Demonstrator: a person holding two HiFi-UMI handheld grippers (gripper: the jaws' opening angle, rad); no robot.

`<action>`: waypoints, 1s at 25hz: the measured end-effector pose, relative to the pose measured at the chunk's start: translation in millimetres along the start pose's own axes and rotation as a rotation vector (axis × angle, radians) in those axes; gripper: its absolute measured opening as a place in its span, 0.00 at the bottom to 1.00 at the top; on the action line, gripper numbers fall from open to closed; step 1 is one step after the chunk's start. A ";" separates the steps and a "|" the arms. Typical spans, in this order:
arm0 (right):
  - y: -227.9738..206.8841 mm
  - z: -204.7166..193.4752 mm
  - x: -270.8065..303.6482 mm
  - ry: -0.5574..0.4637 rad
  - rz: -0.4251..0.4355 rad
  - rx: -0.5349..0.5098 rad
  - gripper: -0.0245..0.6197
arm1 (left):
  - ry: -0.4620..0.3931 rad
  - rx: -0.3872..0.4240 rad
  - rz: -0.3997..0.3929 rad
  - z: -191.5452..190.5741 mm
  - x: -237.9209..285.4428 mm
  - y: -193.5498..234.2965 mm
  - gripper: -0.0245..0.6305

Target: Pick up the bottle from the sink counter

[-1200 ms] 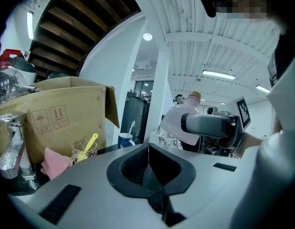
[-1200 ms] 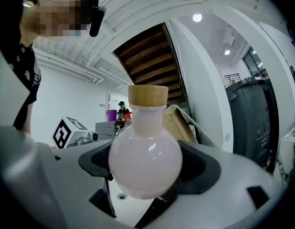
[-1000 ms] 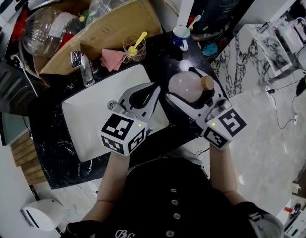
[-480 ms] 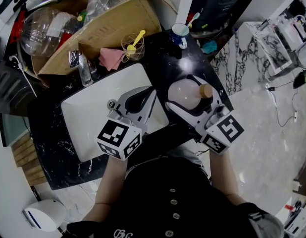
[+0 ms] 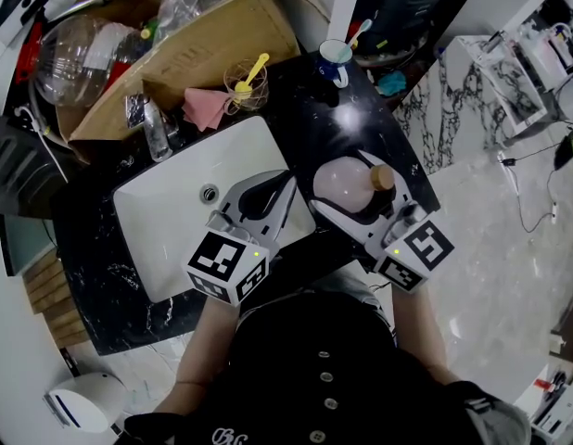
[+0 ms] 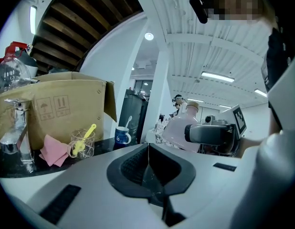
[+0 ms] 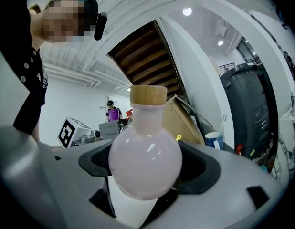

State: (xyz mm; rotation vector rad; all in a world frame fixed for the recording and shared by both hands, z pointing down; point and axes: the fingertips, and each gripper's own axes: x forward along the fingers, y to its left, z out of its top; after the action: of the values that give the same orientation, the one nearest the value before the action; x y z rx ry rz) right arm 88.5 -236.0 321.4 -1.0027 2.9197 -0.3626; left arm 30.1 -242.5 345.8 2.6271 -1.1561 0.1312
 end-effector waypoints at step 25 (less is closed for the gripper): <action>8.3 -15.0 2.4 0.013 0.033 0.015 0.66 | 0.073 -0.037 -0.018 -26.0 4.6 -4.5 0.07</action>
State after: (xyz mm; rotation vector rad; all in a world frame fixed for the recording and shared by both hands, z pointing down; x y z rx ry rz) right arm 80.0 -228.0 334.2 -0.9533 2.9368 -0.3907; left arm 37.2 -235.6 370.8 2.5770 -1.1001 0.1992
